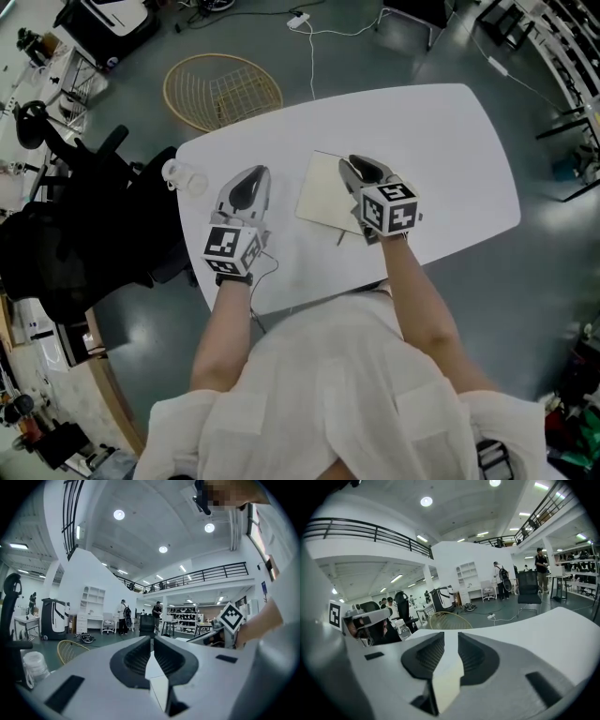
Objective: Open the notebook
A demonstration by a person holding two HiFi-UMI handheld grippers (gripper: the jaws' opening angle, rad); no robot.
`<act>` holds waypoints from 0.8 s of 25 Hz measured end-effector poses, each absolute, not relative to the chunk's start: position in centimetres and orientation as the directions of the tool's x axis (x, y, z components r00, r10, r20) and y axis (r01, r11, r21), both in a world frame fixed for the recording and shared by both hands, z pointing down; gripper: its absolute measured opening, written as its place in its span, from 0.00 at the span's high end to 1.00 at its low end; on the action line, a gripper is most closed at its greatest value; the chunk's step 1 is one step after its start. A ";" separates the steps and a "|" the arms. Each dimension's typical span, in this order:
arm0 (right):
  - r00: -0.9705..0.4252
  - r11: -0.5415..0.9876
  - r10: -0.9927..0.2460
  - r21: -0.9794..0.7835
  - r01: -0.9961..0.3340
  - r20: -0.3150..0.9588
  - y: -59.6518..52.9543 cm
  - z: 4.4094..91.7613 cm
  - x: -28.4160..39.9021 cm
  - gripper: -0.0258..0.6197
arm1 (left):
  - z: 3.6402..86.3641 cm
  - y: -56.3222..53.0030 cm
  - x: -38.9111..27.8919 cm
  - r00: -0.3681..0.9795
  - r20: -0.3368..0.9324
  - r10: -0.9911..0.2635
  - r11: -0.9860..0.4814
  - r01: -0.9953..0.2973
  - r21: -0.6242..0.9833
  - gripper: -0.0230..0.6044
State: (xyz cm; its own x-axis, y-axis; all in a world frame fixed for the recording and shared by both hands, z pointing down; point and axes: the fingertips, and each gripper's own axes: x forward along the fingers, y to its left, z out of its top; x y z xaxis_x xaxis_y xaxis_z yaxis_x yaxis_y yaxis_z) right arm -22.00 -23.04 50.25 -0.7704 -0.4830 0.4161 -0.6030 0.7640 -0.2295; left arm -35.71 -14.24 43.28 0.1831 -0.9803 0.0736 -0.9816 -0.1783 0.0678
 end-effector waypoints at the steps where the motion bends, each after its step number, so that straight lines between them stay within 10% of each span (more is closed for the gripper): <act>1: -0.769 0.760 -0.500 -0.223 -0.610 0.399 -23.1 49.5 -21.3 0.82 | 42.8 -14.3 -35.6 0.186 0.066 -0.980 -0.182 -0.981 0.061 0.93; 20: -0.635 0.635 -0.772 -0.010 -0.772 0.032 -21.1 35.3 -4.5 0.95 | 33.4 -13.7 -31.5 0.270 -0.105 -0.957 -0.272 -0.962 0.009 0.93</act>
